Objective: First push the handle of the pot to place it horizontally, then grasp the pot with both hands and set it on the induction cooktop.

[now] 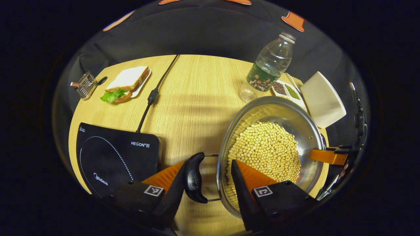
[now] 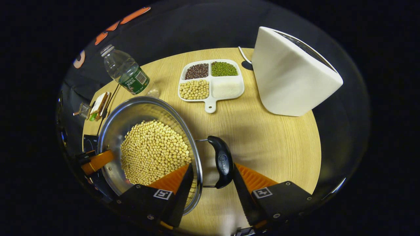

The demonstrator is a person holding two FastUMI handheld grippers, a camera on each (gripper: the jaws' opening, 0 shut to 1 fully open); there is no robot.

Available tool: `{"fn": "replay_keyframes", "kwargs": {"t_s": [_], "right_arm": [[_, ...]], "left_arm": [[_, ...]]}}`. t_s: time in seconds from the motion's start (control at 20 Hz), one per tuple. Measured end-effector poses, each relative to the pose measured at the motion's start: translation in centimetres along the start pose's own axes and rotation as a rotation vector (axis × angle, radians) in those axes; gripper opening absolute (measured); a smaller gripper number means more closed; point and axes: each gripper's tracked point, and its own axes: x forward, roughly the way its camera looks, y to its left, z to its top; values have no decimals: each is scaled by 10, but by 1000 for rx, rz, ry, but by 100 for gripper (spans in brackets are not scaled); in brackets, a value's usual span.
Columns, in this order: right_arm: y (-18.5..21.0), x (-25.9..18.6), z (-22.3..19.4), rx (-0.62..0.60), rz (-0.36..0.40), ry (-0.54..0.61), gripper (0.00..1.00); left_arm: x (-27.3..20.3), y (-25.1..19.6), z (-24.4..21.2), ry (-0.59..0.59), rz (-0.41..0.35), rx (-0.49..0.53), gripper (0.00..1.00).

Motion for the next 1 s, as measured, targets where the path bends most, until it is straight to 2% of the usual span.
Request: {"fn": "replay_keyframes", "kwargs": {"t_s": [0.05, 0.15, 0.2, 0.25, 0.35, 0.4, 0.45, 0.5, 0.65, 0.85, 0.95, 1.0], "right_arm": [[-2, 2, 1, -19, -15, -13, 69], [-1, 4, 1, -23, -24, -33, 65], [-1, 5, 2, -14, -27, -44, 65], [-2, 5, 3, -9, -28, -56, 65], [-1, 7, 4, 2, -32, -94, 65], [-1, 6, 5, 3, -36, -118, 65], [-1, 7, 6, 5, -39, -147, 61], [-1, 7, 7, 5, -42, -171, 65], [-1, 7, 10, -5, -46, -226, 65], [2, 6, 6, -6, -34, -237, 57], [7, 3, 3, -12, -19, -248, 59], [10, -3, 2, -13, -12, -259, 55]], "left_arm": [[2, 0, -5, -3, 4, -14, 81], [7, 6, -9, -23, 20, -35, 76], [8, 5, -8, -38, 20, -52, 81], [8, 3, -9, -56, 22, -60, 75], [8, 5, -5, -103, 38, -58, 72], [8, 5, -3, -124, 46, -61, 72], [8, 5, -3, -144, 51, -61, 72], [7, 5, -3, -159, 55, -62, 72], [8, 6, 4, -220, 78, -35, 72], [1, 9, 8, -245, 131, -17, 72], [-7, 11, 18, -273, 153, -12, 71], [-12, 12, 21, -283, 157, -17, 71]]}}
